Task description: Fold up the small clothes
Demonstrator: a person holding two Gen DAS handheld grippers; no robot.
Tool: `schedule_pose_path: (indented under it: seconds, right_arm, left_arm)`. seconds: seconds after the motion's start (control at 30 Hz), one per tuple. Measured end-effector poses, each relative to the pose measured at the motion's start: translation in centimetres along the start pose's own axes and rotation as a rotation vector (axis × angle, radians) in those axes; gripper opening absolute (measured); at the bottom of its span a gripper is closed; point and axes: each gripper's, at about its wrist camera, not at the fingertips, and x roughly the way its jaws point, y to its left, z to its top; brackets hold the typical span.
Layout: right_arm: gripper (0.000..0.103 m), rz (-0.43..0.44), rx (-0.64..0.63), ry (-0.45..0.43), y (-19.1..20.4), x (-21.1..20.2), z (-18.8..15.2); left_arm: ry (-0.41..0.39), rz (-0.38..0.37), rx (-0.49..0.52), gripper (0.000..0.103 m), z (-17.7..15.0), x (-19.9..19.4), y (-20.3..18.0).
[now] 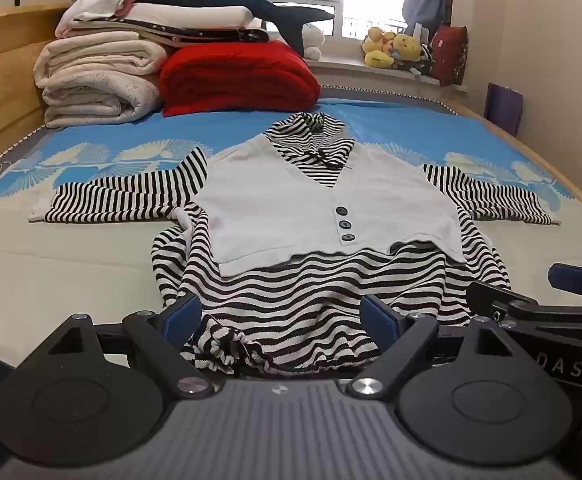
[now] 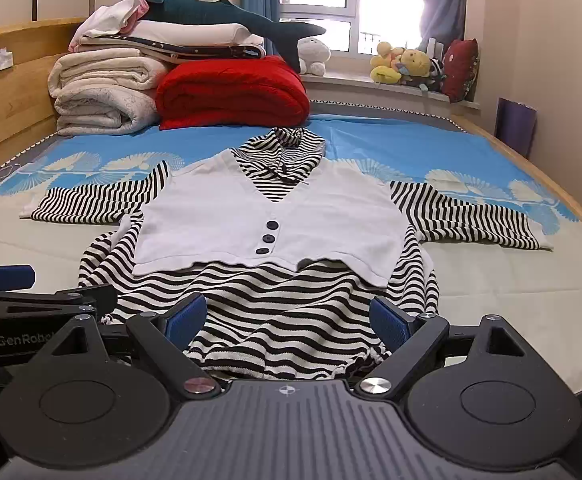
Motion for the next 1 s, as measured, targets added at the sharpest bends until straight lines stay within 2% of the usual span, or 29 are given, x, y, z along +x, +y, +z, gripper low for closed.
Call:
schedule_pose_path:
  seconds: [0.87,1.0]
  right_arm:
    - [0.089,0.004,0.005,0.009,0.0,0.3,-0.2]
    - [0.088,-0.005,0.021,-0.017,-0.5,0.0,0.2]
  left_arm:
    - [-0.004,-0.002,0.002,0.090,-0.5,0.8,0.1]
    - [-0.040,0.000,0.024,0.090,0.2,-0.1,-0.1]
